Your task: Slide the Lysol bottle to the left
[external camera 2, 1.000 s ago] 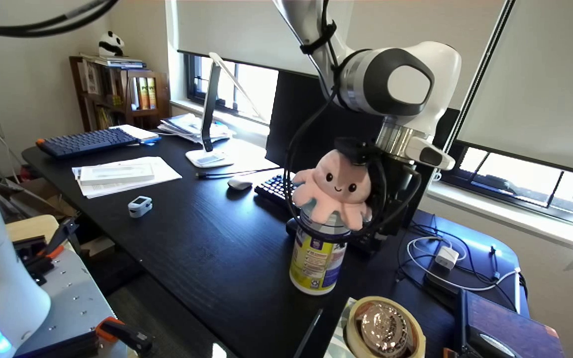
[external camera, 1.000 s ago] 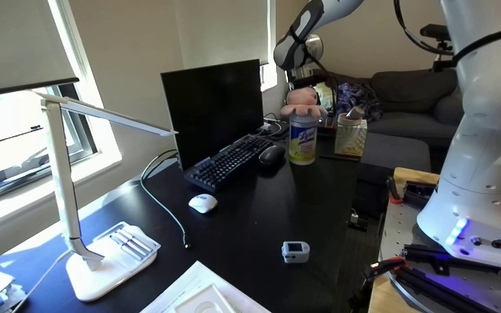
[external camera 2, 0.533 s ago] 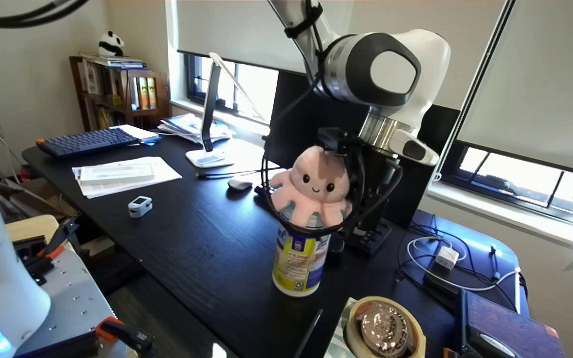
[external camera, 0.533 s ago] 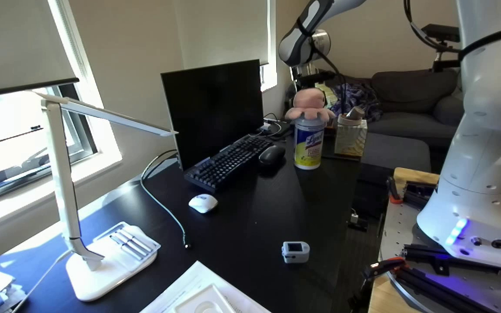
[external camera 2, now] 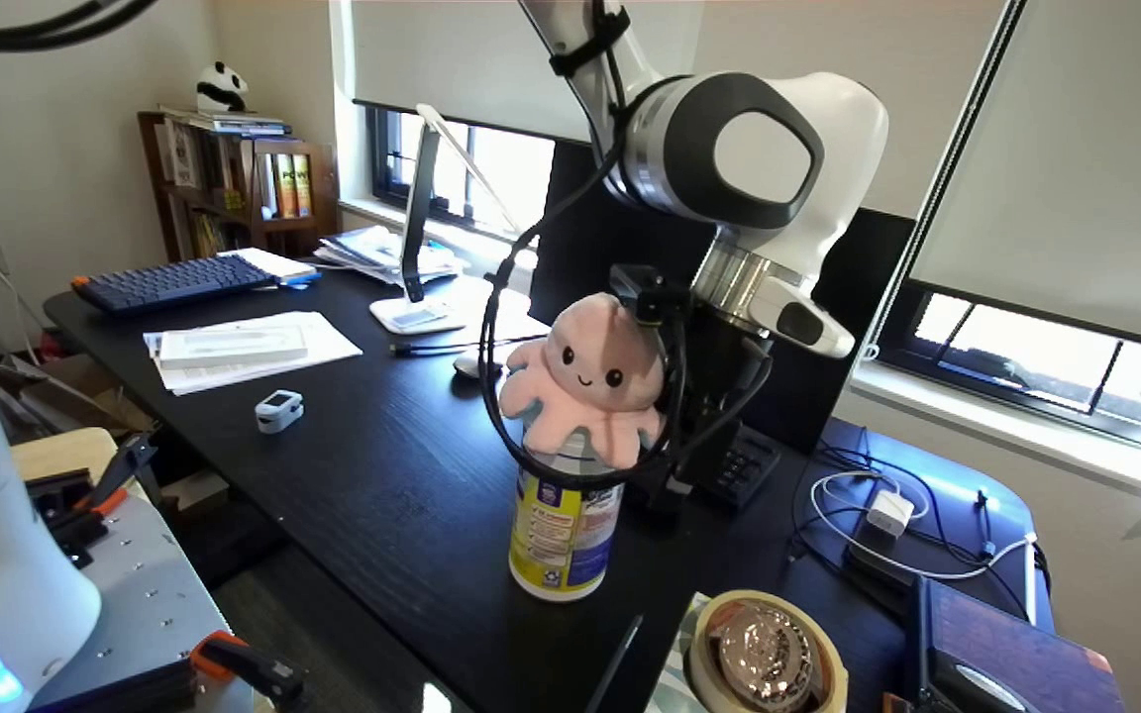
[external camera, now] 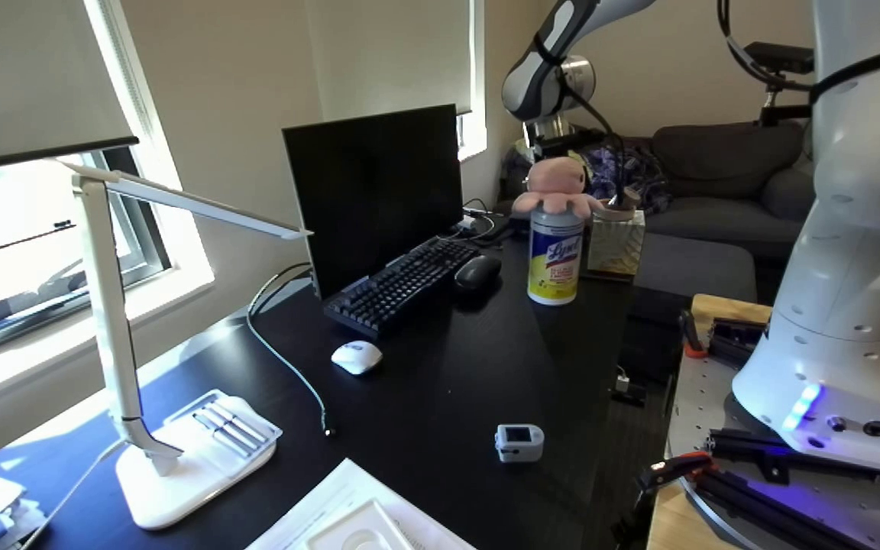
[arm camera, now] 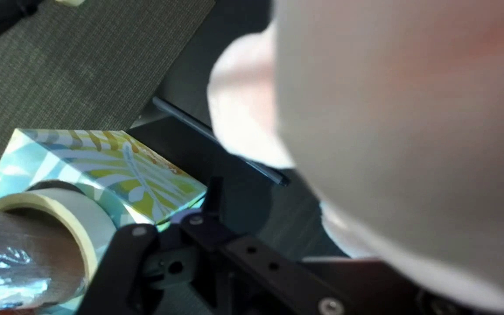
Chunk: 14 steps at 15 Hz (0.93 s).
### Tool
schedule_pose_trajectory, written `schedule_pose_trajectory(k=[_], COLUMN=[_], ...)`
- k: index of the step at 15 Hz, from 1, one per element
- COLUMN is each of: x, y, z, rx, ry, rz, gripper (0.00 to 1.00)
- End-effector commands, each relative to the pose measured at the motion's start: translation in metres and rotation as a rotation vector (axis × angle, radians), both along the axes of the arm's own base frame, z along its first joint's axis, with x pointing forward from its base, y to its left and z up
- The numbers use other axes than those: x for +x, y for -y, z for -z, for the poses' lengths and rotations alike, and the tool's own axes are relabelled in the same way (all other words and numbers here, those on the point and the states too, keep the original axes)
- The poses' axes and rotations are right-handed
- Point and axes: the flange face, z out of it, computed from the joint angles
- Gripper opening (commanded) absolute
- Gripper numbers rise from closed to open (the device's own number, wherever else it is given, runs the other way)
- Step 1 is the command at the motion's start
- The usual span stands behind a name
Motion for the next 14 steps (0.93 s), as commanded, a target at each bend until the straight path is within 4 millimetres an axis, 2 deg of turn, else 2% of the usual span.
schedule_pose_trajectory(k=[1, 8, 14], x=[-0.019, -0.038, -0.038], y=[-0.007, -0.009, -0.016], z=[-0.001, 0.000, -0.003], rx=[0.012, 0.016, 0.019], ry=[-0.019, -0.025, -0.022], rz=[0.054, 0.203, 0.261], gripper=[1.00, 1.00, 1.00])
